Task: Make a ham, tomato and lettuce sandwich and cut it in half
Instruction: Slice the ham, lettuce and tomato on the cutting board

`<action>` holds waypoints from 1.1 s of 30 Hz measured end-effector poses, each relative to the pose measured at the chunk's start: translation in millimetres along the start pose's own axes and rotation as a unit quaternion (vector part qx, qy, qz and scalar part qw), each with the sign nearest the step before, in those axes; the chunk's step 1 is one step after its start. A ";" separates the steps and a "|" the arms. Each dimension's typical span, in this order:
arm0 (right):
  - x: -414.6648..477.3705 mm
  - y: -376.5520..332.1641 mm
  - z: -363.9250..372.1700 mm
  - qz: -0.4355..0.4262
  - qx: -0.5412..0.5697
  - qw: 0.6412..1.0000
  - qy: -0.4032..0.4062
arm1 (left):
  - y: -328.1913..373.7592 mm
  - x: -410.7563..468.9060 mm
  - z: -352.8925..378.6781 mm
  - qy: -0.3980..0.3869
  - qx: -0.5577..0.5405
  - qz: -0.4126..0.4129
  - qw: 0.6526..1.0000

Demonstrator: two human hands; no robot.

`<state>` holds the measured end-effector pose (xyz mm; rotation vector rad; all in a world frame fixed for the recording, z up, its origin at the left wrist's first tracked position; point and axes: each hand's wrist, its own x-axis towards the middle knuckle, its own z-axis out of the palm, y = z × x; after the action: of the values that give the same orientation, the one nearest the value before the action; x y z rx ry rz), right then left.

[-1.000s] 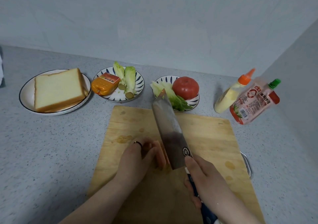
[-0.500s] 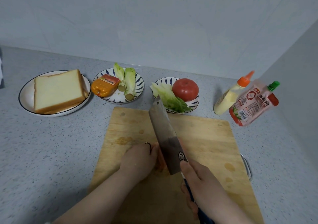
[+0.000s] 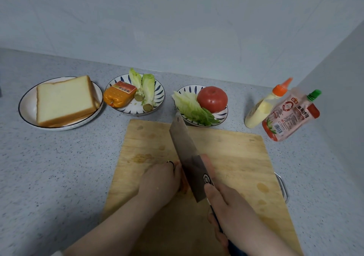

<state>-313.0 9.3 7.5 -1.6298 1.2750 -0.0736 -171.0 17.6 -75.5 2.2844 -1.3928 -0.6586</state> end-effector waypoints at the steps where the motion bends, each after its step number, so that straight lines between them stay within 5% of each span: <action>1: 0.8 -0.7 0.1 0.006 -0.003 1.000 -0.001 | -0.6 0.0 0.4 -0.001 -0.001 0.003 1.000; 33: 29.0 15.9 34.3 -0.003 -0.080 0.994 0.080 | -4.3 3.3 8.7 0.015 0.048 0.011 0.999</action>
<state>-291.3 11.5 -34.8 -1.7931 1.4284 -0.1105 -171.6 15.8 -85.6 2.3379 -1.4626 -0.5587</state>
